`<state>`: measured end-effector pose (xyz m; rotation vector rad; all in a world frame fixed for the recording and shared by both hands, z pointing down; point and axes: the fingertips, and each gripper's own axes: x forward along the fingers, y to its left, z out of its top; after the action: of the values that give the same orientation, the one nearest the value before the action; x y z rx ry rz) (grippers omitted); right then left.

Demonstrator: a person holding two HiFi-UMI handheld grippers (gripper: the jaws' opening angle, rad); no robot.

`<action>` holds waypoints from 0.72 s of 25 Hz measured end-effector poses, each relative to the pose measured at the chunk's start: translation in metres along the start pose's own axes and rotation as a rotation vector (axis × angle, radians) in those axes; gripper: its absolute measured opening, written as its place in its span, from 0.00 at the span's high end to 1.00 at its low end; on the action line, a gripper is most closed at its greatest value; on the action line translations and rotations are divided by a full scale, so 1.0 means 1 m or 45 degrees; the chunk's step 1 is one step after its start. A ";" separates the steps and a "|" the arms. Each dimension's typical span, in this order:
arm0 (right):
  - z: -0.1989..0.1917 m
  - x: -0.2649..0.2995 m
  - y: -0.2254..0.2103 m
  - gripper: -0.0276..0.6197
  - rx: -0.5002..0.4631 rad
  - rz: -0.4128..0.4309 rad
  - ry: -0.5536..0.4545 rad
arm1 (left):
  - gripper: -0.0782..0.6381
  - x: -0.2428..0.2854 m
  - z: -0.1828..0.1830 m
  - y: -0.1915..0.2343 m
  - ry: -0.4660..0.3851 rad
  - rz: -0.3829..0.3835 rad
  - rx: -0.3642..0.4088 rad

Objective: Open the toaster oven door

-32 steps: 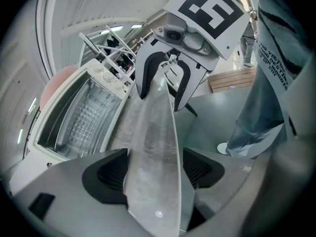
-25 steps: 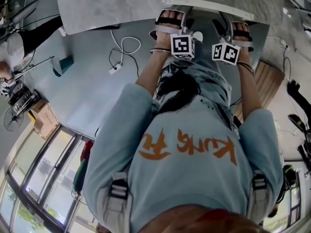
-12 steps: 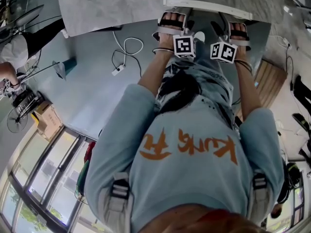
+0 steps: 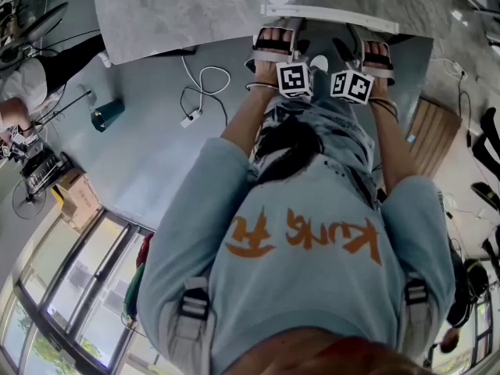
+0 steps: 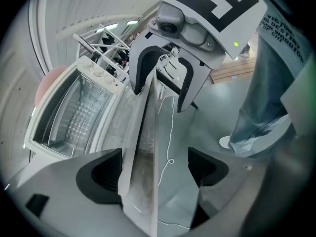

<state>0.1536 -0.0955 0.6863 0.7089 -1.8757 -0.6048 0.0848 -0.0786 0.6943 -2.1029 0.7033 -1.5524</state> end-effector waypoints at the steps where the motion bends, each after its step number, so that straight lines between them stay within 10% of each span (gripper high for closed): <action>1: 0.000 -0.002 0.000 0.40 0.022 0.004 0.002 | 0.33 -0.003 -0.001 -0.005 0.004 -0.028 -0.009; 8: 0.015 -0.035 -0.022 0.56 0.273 0.006 -0.086 | 0.33 -0.040 0.008 0.006 -0.085 -0.003 -0.241; 15: 0.038 -0.047 -0.079 0.76 0.622 -0.061 -0.223 | 0.35 -0.061 0.026 0.071 -0.276 0.130 -0.773; 18: 0.043 -0.046 -0.110 0.79 0.793 -0.094 -0.265 | 0.54 -0.074 0.028 0.114 -0.373 0.253 -0.978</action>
<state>0.1518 -0.1361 0.5668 1.1518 -2.2631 -0.1267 0.0771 -0.1196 0.5617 -2.5924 1.5120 -0.9014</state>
